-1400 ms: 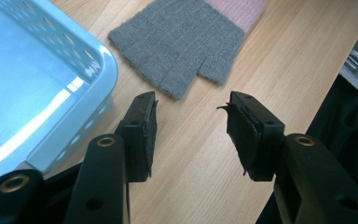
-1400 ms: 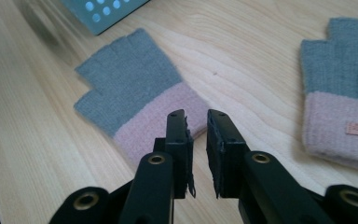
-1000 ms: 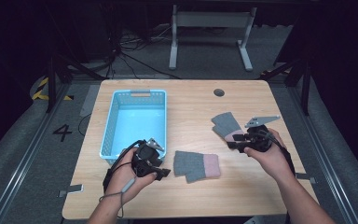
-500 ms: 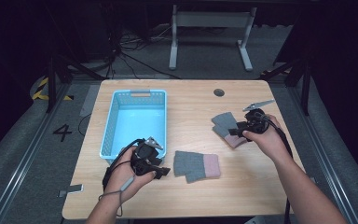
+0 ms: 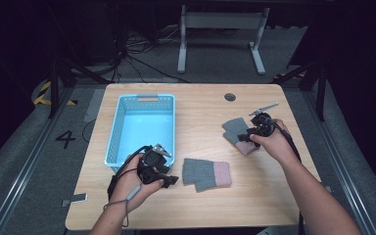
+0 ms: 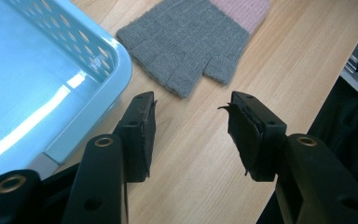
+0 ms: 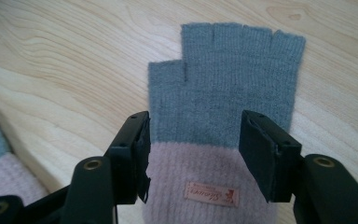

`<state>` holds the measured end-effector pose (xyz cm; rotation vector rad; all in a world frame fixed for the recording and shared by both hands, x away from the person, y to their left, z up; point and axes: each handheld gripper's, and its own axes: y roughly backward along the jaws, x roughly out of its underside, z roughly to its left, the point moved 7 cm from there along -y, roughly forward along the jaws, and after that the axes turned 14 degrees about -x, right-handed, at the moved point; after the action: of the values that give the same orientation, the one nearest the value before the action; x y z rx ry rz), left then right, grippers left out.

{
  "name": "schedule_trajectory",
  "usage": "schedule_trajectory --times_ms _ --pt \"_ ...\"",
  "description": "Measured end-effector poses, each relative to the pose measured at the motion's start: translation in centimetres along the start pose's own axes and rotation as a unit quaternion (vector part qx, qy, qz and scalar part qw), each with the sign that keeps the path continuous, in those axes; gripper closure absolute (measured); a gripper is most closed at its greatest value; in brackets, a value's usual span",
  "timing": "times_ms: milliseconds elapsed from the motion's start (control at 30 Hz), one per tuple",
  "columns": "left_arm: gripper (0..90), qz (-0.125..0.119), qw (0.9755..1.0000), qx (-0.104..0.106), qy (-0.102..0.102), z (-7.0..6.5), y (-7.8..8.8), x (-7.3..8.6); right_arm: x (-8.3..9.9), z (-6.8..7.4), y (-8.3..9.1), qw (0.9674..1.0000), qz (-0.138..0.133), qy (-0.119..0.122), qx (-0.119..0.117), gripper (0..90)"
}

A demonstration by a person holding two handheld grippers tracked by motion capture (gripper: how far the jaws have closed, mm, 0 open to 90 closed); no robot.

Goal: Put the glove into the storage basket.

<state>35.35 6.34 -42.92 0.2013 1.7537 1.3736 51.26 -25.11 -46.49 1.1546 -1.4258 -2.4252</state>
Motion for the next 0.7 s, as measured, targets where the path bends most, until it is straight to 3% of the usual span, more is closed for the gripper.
schedule_trajectory --times_ms 300,700 --pt "52.3 0.000 1.0000 0.000 0.001 0.0 0.0 0.0 -0.2 -1.4 -1.7 0.9995 0.012 -0.018 0.021 43.0" --pt "52.0 -0.002 1.0000 -0.001 -0.001 0.0 0.0 0.0 -0.1 -1.9 -3.2 0.9987 0.026 -0.014 0.042 42.5"
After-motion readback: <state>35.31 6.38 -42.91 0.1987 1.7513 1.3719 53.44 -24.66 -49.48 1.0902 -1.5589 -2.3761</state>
